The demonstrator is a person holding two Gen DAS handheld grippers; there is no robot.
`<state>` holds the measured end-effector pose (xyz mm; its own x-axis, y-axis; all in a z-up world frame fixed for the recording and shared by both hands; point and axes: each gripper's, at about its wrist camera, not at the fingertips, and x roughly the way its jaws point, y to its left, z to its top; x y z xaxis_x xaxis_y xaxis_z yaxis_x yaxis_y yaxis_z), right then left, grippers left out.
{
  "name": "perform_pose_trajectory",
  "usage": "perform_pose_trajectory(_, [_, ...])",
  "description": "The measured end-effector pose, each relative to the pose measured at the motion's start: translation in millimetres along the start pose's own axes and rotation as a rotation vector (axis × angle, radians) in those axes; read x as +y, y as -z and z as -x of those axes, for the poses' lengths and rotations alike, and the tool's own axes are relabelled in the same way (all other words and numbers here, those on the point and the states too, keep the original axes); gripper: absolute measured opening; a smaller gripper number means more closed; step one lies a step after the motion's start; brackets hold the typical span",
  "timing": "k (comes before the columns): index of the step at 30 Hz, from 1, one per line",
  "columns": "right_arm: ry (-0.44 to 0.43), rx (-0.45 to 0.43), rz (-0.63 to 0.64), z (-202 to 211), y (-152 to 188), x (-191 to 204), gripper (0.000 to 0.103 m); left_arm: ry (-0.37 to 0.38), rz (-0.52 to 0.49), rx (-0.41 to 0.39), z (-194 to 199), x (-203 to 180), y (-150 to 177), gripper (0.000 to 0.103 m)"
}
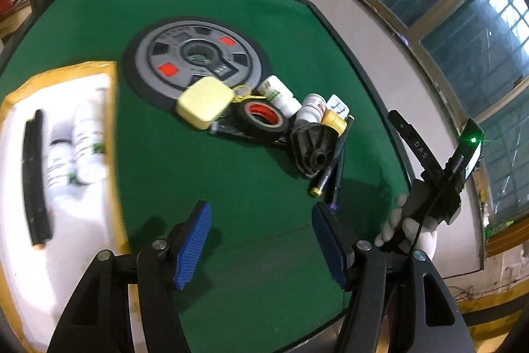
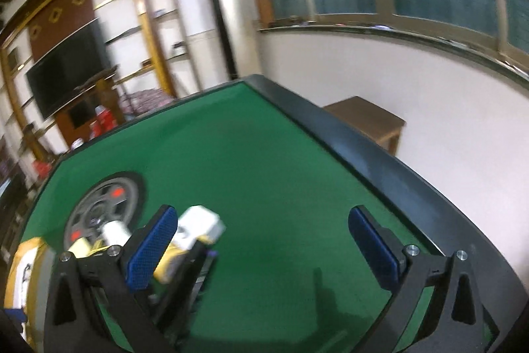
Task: Organize rigid objects
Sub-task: 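Move the left gripper to the gold keychain beside the cream box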
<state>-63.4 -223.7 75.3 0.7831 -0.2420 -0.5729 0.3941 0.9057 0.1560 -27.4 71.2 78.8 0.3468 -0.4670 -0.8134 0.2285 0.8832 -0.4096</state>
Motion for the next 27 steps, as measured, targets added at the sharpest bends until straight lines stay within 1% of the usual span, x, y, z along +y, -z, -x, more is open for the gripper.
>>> perform_pose_trajectory(1, [-0.001,0.012,-0.016,-4,0,-3,0.103,-0.004,-0.011,0.003,-6,-4,-3,0.066])
perform_pose_trajectory(3, [-0.040,0.030,-0.062,-8,-2,-15,0.103,-0.005,-0.026,0.003,-15,-9,-12,0.066])
perform_pose_trajectory(5, [-0.044,0.037,-0.061,-8,-1,-15,0.103,-0.011,-0.037,-0.020,-23,-12,-26,0.066])
perform_pose_trajectory(8, [-0.072,0.073,-0.065,-13,1,-16,0.103,-0.087,0.006,-0.112,-32,-1,-57,0.066])
perform_pose_trajectory(10, [-0.079,0.087,-0.066,-15,2,-16,0.103,-0.119,0.039,-0.132,-40,10,-74,0.066])
perform_pose_trajectory(13, [-0.082,0.101,-0.072,-21,0,-20,0.103,-0.180,0.058,-0.119,-55,28,-89,0.066])
perform_pose_trajectory(17, [-0.088,0.127,-0.084,-24,1,-20,0.103,-0.190,0.074,-0.051,-75,44,-91,0.066])
perform_pose_trajectory(20, [-0.097,0.153,-0.087,-29,2,-18,0.103,-0.194,0.079,-0.042,-83,49,-92,0.066])
perform_pose_trajectory(22, [-0.102,0.165,-0.080,-32,3,-16,0.103,-0.202,0.062,-0.033,-89,49,-96,0.066])
perform_pose_trajectory(24, [-0.100,0.176,-0.065,-36,2,-13,0.103,-0.226,0.039,-0.024,-97,45,-99,0.067])
perform_pose_trajectory(25, [-0.099,0.177,-0.062,-36,3,-12,0.103,-0.243,0.020,-0.037,-99,41,-101,0.067])
perform_pose_trajectory(27, [-0.095,0.177,-0.054,-36,3,-12,0.103,-0.289,-0.022,-0.036,-102,34,-101,0.067])
